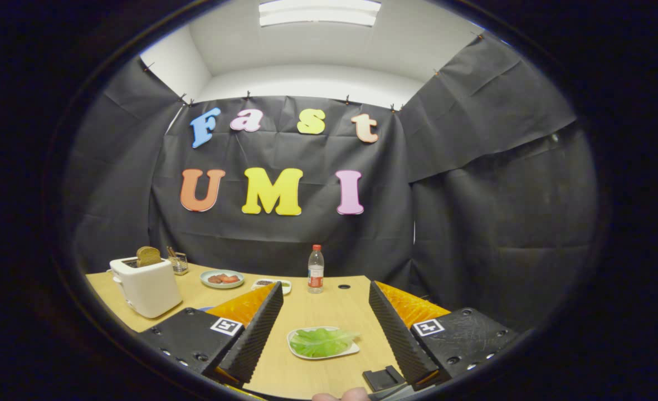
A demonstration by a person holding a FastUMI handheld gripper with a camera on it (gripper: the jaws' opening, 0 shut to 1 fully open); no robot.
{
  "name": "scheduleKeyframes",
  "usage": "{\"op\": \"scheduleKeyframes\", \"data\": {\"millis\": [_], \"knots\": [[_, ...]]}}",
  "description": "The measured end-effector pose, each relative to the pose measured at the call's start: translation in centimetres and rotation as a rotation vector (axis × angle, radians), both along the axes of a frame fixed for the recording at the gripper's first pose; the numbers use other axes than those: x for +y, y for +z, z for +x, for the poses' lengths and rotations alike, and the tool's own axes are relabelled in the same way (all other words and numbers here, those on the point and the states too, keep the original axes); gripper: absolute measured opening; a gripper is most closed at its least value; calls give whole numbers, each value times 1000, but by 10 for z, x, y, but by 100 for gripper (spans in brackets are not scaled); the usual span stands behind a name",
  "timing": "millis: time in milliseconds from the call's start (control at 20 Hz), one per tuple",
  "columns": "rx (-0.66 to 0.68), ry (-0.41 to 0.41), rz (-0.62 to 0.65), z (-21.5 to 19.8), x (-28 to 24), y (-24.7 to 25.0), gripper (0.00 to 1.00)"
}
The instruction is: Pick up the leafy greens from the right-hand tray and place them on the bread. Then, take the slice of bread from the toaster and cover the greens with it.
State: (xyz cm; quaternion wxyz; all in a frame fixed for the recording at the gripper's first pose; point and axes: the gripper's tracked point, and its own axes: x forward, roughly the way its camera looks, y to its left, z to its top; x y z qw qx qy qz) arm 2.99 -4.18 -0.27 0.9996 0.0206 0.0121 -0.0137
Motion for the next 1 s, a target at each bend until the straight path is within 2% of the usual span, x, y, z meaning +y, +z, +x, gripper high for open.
{"op": "scheduleKeyframes", "data": {"millis": [250,500,750,1000], "knots": [[88,34,4,40,-22,-20,95],[319,85,80,90,-33,-83,95],[515,91,202,125,-35,-148,96],[657,56,289,149,-40,-192,96]]}}
